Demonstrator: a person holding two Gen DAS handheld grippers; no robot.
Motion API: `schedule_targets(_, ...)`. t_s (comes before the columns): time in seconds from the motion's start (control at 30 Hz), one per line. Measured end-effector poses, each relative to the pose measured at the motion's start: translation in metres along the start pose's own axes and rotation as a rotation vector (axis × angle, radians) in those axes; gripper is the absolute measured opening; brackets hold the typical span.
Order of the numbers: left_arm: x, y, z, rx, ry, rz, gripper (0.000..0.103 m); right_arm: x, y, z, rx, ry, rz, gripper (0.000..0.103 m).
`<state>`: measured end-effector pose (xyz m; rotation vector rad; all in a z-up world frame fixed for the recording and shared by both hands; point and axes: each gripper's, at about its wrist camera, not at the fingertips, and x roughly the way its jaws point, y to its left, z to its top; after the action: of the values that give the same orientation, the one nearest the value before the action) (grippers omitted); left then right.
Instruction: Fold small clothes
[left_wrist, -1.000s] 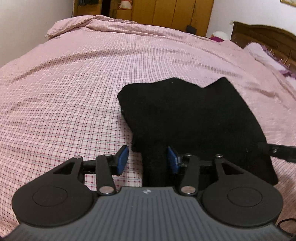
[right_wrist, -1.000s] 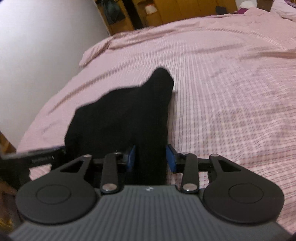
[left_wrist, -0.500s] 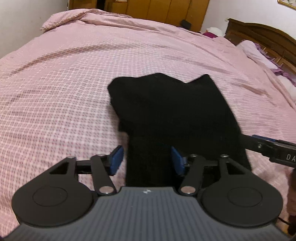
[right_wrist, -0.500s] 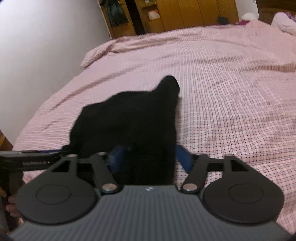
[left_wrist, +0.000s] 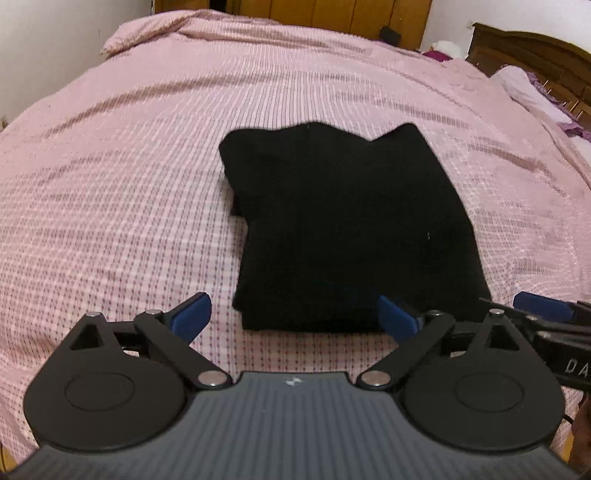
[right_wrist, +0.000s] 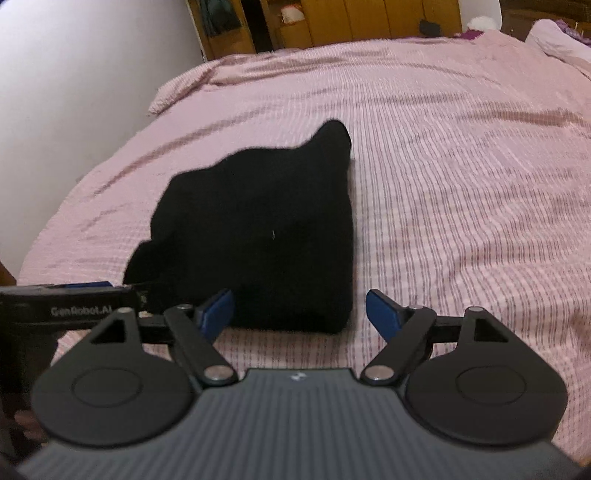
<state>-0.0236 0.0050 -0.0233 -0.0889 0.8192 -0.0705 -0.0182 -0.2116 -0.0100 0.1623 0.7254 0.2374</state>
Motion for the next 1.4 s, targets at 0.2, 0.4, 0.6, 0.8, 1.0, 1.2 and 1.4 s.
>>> schedule_targets(0.2, 0.009, -0.005, -0.006, 0.008, 0.043, 0.016, 0.099, 0.010, -0.001, -0.006, 0.016, 0.049, -0.002, 0.081)
schedule_targets(0.4, 0.017, -0.007, -0.009, 0.023, 0.076, 0.022, 0.099, 0.016, -0.001, -0.009, 0.019, 0.076, 0.003, 0.081)
schedule_targets(0.6, 0.018, -0.007, -0.010, 0.026, 0.080, 0.024, 0.099, 0.016, 0.000, -0.010, 0.024, 0.087, -0.001, 0.081)
schedule_targets(0.8, 0.018, -0.007, -0.009, 0.028, 0.080, 0.023, 0.099, 0.016, 0.000, -0.010, 0.021, 0.089, -0.001, 0.081)
schedule_targets(1.0, 0.018, -0.008, -0.010, 0.034, 0.079, 0.023, 0.099, 0.016, 0.001, -0.010, 0.022, 0.090, -0.002, 0.081)
schedule_targets(1.2, 0.018, -0.007, -0.011, 0.031, 0.081, 0.021, 0.099, 0.016, 0.001, -0.010, 0.018, 0.090, -0.003, 0.081)
schedule_targets(1.4, 0.017, -0.009, -0.011, 0.041, 0.079, 0.022, 0.099, 0.016, 0.001, -0.011, 0.019, 0.092, -0.004, 0.081)
